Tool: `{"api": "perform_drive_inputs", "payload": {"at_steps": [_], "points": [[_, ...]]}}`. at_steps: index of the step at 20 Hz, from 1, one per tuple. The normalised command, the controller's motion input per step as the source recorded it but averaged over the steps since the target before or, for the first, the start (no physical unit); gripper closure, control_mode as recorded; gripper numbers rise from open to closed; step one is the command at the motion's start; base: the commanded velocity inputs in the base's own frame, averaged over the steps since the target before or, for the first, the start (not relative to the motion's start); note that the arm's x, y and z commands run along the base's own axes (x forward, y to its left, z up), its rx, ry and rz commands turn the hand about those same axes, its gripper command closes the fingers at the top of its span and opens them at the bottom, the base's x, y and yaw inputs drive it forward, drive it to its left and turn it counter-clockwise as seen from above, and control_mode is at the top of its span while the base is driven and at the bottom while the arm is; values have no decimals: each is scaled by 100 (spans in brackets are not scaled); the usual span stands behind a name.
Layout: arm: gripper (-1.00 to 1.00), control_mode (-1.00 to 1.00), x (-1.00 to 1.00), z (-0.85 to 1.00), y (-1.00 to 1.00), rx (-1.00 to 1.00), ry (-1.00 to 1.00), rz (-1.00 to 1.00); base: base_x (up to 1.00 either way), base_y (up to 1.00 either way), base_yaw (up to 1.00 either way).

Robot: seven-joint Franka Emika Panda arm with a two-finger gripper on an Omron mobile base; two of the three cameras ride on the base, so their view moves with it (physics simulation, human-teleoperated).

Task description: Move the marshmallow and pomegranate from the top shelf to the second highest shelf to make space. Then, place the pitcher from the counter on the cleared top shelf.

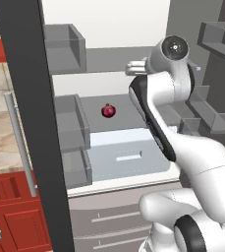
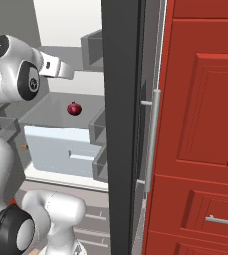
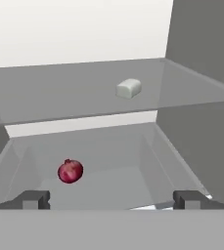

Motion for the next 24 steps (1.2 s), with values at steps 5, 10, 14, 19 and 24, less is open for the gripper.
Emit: {"api": "perform_drive_inputs", "payload": {"at_steps": [5,10,14,19,24], "points": [[-100,-100,31,3,-16,0,2,-6,0,0,0],[-100,-100,43,0,-23,0,5,-4,0,0,0],[-100,-100,51,0,-20,0,6,-5,0,0,0],[-100,-100,56,0,-12,0,5,-3,0,0,0],[-100,-100,60,-1,-10,0,5,-3,0,0,0]]}}
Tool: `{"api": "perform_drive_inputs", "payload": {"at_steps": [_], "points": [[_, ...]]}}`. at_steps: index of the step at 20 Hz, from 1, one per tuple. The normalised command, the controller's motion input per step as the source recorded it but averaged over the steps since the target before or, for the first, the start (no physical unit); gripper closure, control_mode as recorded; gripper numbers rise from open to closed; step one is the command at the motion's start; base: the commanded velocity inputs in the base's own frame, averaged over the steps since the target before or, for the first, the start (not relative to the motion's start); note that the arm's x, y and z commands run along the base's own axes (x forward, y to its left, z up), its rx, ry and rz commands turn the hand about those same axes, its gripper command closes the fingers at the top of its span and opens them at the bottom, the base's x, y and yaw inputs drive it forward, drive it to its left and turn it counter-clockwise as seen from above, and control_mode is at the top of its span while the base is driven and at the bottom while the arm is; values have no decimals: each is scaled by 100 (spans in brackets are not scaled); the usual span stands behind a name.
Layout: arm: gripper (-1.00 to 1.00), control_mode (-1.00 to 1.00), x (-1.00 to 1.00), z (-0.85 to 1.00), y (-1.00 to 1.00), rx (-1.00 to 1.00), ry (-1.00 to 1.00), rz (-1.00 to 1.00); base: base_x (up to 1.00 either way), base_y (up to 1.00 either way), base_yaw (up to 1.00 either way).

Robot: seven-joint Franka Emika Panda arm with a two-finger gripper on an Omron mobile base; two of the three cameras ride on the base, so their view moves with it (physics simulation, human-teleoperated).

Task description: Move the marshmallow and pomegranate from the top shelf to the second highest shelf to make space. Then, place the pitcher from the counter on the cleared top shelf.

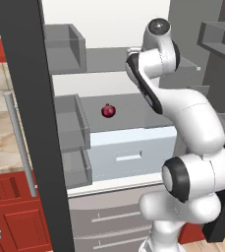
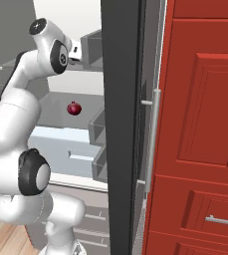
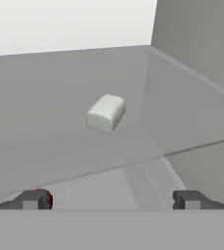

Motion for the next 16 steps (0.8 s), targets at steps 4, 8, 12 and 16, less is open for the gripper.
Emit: {"api": "perform_drive_inputs", "payload": {"at_steps": [4,8,12,16], "points": [[-100,-100,54,-5,-8,0,2,-3,0,0,0],[-100,-100,46,-10,-7,0,0,-2,0,0,0],[-100,-100,46,-16,-4,0,0,-3,0,0,0],[-100,-100,46,-19,-2,0,0,-3,0,0,0]]}}
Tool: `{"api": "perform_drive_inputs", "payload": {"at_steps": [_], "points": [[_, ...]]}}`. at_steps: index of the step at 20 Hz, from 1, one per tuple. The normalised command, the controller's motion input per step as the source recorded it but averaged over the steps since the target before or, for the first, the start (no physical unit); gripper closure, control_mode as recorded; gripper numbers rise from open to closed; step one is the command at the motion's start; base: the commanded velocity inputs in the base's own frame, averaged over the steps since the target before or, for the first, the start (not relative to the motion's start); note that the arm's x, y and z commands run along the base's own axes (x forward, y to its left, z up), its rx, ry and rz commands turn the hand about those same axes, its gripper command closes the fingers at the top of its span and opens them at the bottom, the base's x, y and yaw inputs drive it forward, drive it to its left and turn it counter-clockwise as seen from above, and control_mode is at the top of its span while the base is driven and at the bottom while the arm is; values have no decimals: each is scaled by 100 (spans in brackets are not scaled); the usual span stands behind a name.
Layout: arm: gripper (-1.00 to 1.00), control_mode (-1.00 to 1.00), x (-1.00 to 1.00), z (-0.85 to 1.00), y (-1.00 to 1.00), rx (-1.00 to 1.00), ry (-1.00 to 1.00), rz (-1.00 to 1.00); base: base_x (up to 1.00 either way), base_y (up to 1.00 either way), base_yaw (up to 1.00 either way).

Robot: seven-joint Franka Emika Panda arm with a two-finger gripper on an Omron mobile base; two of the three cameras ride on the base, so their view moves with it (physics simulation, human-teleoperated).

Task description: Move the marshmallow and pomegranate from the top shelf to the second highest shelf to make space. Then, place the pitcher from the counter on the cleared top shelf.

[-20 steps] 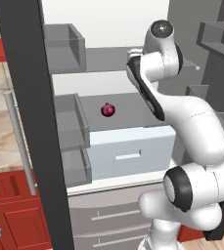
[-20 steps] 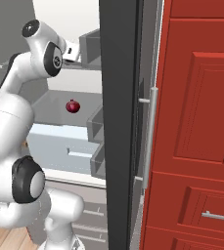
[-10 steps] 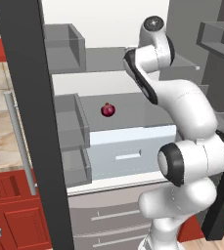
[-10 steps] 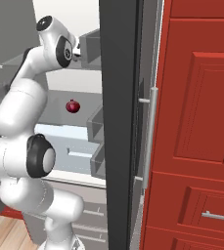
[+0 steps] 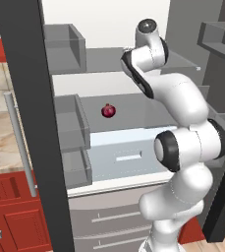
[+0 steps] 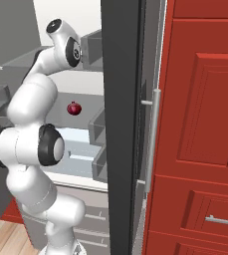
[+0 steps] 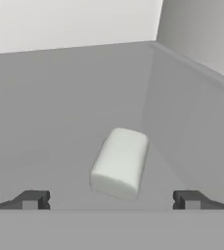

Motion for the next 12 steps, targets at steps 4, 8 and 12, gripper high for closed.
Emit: {"api": "perform_drive_inputs", "payload": {"at_steps": [4,8,12], "points": [[-100,-100,46,-18,-3,0,0,-2,0,0,0],[-100,-100,46,-15,-5,0,0,-2,0,0,0],[-100,-100,45,-12,-8,0,0,-2,0,0,0]]}}
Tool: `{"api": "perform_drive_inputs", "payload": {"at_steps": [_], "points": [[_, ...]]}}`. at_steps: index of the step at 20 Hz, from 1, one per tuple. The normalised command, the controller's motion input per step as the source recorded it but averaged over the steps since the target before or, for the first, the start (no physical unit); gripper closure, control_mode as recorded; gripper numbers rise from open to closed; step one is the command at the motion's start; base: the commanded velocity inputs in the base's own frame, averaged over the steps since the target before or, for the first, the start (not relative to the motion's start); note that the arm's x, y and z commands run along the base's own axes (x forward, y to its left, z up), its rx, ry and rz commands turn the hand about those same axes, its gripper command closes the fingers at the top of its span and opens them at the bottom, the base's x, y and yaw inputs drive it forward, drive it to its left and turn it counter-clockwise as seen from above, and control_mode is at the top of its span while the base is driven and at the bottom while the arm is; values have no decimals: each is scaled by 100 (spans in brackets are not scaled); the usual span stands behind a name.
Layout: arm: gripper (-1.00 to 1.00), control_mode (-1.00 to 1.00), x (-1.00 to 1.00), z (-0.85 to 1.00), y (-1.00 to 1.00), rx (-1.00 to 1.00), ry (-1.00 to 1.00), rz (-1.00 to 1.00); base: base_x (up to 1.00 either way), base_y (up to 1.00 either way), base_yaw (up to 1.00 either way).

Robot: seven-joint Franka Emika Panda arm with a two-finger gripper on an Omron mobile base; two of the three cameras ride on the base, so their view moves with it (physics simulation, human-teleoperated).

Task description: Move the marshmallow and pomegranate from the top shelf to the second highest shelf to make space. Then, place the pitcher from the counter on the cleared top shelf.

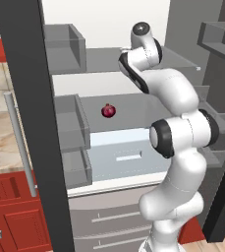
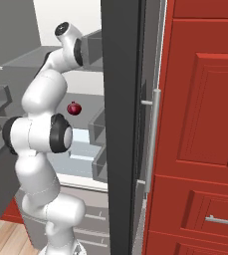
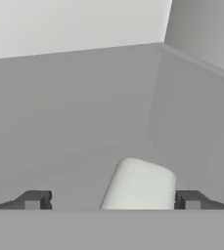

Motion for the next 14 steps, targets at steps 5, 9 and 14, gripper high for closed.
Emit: {"api": "perform_drive_inputs", "payload": {"at_steps": [5,9,14], "points": [[100,-100,34,-14,-10,0,0,-2,0,0,0],[100,-100,9,-27,-9,0,0,-3,0,0,0],[100,-100,0,-37,-6,0,0,-3,0,0,0]]}}
